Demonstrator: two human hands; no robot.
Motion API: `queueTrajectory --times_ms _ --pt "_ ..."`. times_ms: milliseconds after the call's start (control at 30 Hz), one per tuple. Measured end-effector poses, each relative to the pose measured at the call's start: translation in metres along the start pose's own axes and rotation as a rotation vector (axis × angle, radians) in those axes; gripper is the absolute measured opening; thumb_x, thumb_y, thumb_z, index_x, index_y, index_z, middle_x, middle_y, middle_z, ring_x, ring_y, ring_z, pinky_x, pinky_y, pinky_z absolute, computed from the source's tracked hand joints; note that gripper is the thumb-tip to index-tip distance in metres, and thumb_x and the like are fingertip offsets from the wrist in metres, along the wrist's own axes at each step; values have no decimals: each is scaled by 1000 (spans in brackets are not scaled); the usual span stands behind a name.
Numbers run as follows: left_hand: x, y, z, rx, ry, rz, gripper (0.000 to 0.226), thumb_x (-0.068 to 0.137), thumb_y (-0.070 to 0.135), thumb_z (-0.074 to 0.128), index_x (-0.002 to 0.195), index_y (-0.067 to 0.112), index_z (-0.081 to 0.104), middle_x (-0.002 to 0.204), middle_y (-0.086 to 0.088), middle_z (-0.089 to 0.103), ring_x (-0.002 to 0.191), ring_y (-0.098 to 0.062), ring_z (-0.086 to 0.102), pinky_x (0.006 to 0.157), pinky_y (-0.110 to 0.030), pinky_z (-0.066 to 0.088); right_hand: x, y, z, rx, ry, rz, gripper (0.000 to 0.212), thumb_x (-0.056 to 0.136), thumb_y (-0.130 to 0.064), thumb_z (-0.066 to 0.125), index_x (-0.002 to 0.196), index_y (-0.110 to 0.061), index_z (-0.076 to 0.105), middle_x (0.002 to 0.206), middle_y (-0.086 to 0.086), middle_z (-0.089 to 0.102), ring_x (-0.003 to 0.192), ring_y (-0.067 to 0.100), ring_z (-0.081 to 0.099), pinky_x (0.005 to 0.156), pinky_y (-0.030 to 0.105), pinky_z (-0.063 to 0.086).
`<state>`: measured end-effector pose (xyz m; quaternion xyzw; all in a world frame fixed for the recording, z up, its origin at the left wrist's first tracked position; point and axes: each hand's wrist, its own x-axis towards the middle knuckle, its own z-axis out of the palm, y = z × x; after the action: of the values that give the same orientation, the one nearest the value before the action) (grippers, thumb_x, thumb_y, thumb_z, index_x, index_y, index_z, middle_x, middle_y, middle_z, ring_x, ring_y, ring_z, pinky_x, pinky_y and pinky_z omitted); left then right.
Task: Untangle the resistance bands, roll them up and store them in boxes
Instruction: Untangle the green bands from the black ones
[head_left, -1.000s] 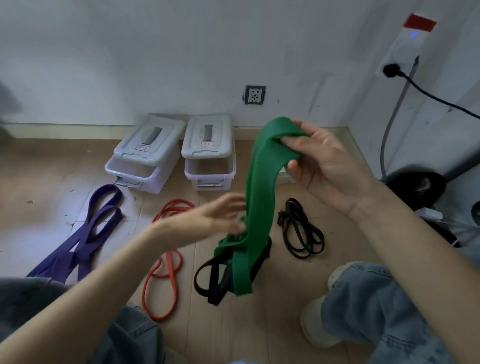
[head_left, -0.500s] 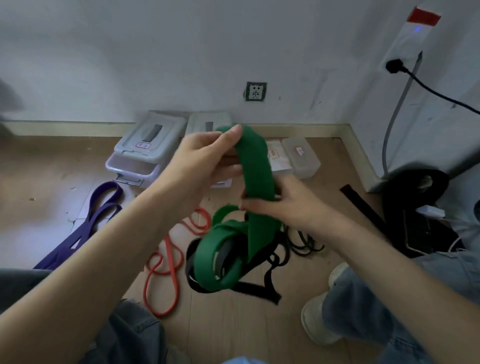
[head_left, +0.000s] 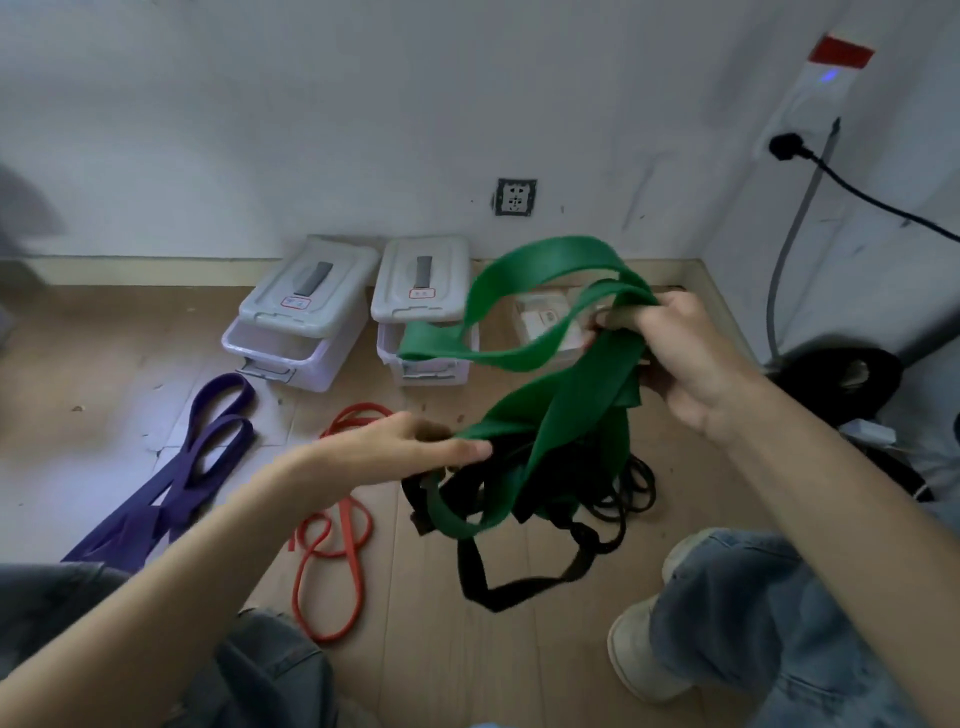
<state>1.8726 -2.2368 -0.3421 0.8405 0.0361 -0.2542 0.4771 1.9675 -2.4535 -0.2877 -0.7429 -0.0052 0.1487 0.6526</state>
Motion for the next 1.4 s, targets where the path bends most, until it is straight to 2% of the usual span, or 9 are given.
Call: queueTrajectory --times_ms 300,467,633,733,833,1000,1167,1267,1400 --pt "-30 51 -52 -533 207 374 5 72 20 76 68 22 73 57 11 59 49 0 50 41 -12 40 -8 20 4 -725 -219 41 11 87 -5 57 96 0 61 90 18 68 76 27 69 69 42 59" --pt "-4 19 -39 276 469 -65 42 90 28 57 125 6 48 115 -7 58 109 -27 56 85 -30 47 -13 13 13 58 -302 287 14 91 3 49 98 0 61 85 11 67 70 14 67 54 24 56" --pt "-13 8 -21 -549 -109 27 27 81 41 51 89 31 76 101 1 73 91 -5 68 78 -27 55 -11 -2 12 552 -269 415 16 94 -1 44 90 -1 59 78 10 63 62 12 65 45 15 52" --pt "-2 6 -15 -774 -118 105 62 75 68 38 101 24 73 116 -2 68 112 -17 61 94 -32 45 -7 -13 5 756 -225 382 18 95 -4 43 86 -1 58 69 9 65 54 12 66 46 14 51" --pt "9 17 11 -469 164 335 42 62 55 74 97 34 66 101 15 70 107 -11 63 86 -22 52 -6 -13 3 834 -264 341 11 91 -8 50 89 -1 58 75 10 66 59 13 67 46 14 51" --pt "15 25 22 -389 540 484 50 51 42 80 93 26 59 86 13 73 83 -6 69 73 -20 53 -6 -5 -4 679 -272 108 28 72 -18 67 94 -2 60 96 13 66 84 18 69 66 19 56" --pt "3 38 -6 -595 630 480 32 56 25 76 86 22 65 78 9 74 76 -9 71 62 -18 54 -13 28 -4 -274 -544 56 60 66 -61 68 118 -35 54 118 -14 64 110 4 58 93 28 47" --pt "-3 47 -12 -572 641 477 29 63 18 77 88 18 63 77 8 73 75 -12 71 61 -20 55 -24 47 18 -316 -727 -8 45 74 -49 72 111 -57 49 115 -27 61 108 -7 56 85 16 49" --pt "-8 48 -21 -824 660 363 30 63 26 75 87 13 63 68 0 71 60 -16 67 52 -24 56 -20 63 32 -430 -599 -166 37 79 -26 72 111 -34 55 109 -11 64 102 6 60 86 26 51"
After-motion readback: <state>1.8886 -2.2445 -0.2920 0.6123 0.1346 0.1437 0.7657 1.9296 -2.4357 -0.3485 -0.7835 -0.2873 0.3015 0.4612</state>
